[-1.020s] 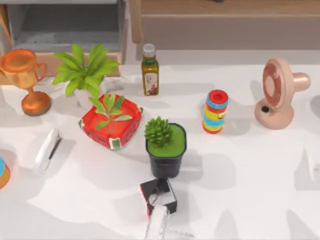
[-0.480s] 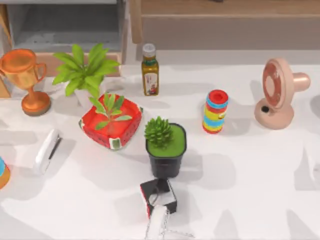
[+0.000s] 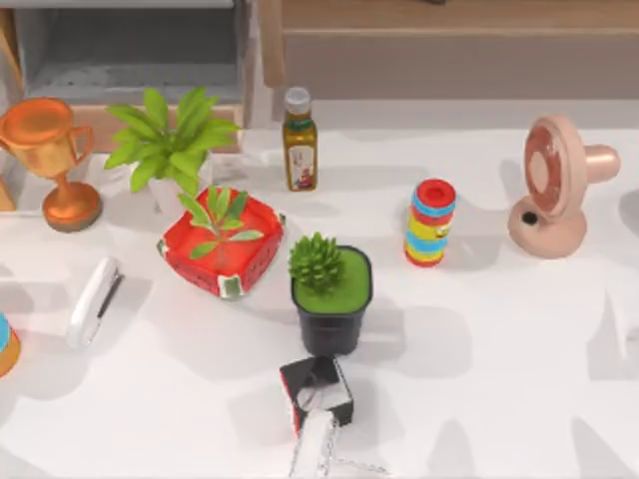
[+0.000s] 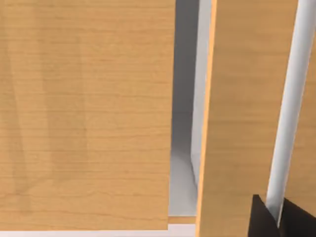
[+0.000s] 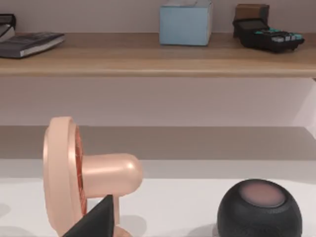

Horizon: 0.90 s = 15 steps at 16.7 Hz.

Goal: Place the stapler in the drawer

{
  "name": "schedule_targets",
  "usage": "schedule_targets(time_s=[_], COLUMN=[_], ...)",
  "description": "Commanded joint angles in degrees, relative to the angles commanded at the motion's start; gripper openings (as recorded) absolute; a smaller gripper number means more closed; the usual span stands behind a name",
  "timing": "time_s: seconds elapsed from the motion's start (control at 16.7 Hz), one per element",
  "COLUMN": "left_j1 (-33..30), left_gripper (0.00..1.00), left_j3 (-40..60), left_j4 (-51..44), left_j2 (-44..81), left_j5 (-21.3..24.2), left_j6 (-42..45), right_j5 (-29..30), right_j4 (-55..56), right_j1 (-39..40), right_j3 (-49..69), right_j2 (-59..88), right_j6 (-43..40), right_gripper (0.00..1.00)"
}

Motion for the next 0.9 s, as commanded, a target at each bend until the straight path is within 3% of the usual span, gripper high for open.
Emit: schedule_targets(time_s=[0.54, 0.84, 0.9], left_j1=[6.60, 7.32, 7.32], left_gripper=[0.00, 0.00, 0.08], left_j3=[-11.25, -12.29, -12.29], left_j4=[6.42, 7.06, 7.06], left_j2=[-4.39, -4.87, -4.87], left_j5=[6.69, 7.24, 7.24], left_j6=[0.37, 0.42, 0.42], right_j5=[0.00, 0.00, 0.00], right_j4=[0.00, 0.00, 0.00], right_j1=[0.00, 0.00, 0.00], right_j3=[0.00, 0.00, 0.00], right_j2=[0.00, 0.00, 0.00], right_j6=[0.00, 0.00, 0.00], right_gripper=[1.00, 1.00, 1.00])
